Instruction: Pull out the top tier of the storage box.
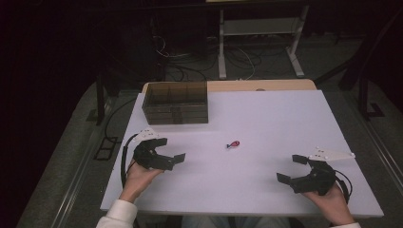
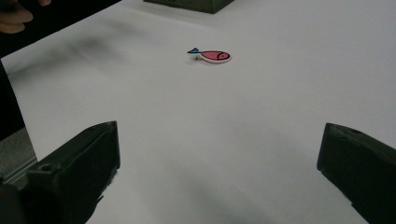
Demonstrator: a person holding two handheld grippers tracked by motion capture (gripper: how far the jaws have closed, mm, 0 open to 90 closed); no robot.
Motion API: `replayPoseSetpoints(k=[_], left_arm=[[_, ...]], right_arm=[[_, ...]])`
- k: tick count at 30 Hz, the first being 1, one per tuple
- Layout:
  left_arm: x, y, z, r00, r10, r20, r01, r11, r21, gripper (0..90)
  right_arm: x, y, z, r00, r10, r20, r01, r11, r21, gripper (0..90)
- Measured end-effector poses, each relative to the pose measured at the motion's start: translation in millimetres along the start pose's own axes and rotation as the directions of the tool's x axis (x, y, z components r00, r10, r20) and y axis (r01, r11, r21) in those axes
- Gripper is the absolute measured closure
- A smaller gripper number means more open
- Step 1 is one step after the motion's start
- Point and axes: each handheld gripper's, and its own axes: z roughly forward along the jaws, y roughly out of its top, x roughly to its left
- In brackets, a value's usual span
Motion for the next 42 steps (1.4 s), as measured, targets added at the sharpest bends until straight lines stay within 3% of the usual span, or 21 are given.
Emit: replayPoseSetpoints(k=[20,42], left_arm=[[11.6,19.8,-5.7,0.9989,-0.047,-0.009,0.047,0.9988,-0.012,0.0],[30.0,45.2,-6.5,0.9972,-0.070,-0.026,0.070,0.9975,-0.010,0.0]], right_arm=[[0.8,0.0,1.1,1.0000,-0.005,0.000,0.005,1.000,0.004,0.0],[1.5,-0.1,2.4,0.9999,-0.011,-0.004,0.011,1.000,0.011,0.0]])
